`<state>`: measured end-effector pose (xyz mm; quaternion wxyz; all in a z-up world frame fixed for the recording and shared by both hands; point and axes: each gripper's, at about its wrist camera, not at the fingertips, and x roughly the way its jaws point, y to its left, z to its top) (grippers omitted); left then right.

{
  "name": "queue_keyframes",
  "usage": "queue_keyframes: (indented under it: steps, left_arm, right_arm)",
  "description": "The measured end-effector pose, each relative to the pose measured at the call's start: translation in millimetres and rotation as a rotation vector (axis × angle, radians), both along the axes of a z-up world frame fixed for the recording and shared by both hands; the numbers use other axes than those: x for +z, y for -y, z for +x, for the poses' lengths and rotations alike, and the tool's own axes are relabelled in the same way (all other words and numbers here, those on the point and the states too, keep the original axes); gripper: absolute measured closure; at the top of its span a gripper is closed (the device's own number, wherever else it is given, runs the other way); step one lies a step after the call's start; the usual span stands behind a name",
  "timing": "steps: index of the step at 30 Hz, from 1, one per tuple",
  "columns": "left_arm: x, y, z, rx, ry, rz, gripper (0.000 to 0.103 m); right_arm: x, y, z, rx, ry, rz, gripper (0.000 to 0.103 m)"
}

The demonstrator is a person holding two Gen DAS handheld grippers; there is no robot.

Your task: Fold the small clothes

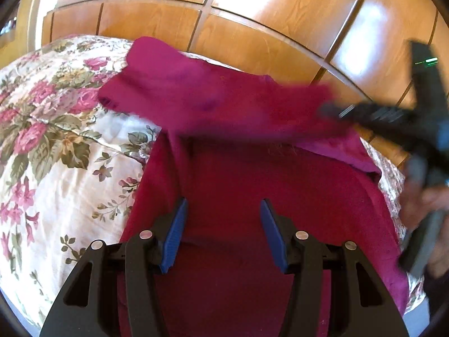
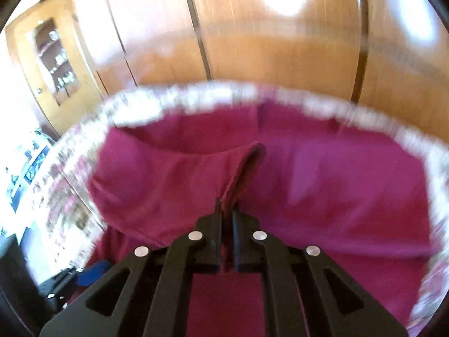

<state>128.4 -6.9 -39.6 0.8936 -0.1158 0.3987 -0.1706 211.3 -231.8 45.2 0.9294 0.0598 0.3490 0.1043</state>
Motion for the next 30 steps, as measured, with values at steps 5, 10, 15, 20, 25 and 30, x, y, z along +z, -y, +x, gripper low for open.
queue_keyframes:
  steps: [5,10,15,20,25,30]
  left_arm:
    - [2.3,-0.2,1.8,0.017,-0.014,-0.018,0.050]
    - [5.9,-3.2,4.0,0.026,-0.036,-0.036,0.050]
    - [22.9,-9.2,9.4,0.047,-0.041,-0.044,0.050]
    - [43.8,-3.3,24.2,0.053,0.008,-0.038,0.050]
    - [67.9,27.1,53.4,0.015,0.117,-0.019,0.050]
    - [44.6,55.8,111.6,0.046,0.043,0.144,0.055]
  right_arm:
    - [39.1,56.9,-5.9,-0.123,0.093,-0.063,0.098]
    - [0.9,122.1,3.2,-0.281,-0.029,-0.050,0.098]
    - [-49.2,155.7,4.4,-0.377,-0.147,-0.069,0.098]
    - [-71.4,155.7,-7.3,-0.363,-0.175,-0.070,0.098]
    - [-72.2,169.6,-1.6,-0.355,-0.166,-0.018,0.097]
    - [-78.4,181.1,-2.0,-0.352,-0.193,0.015,0.092]
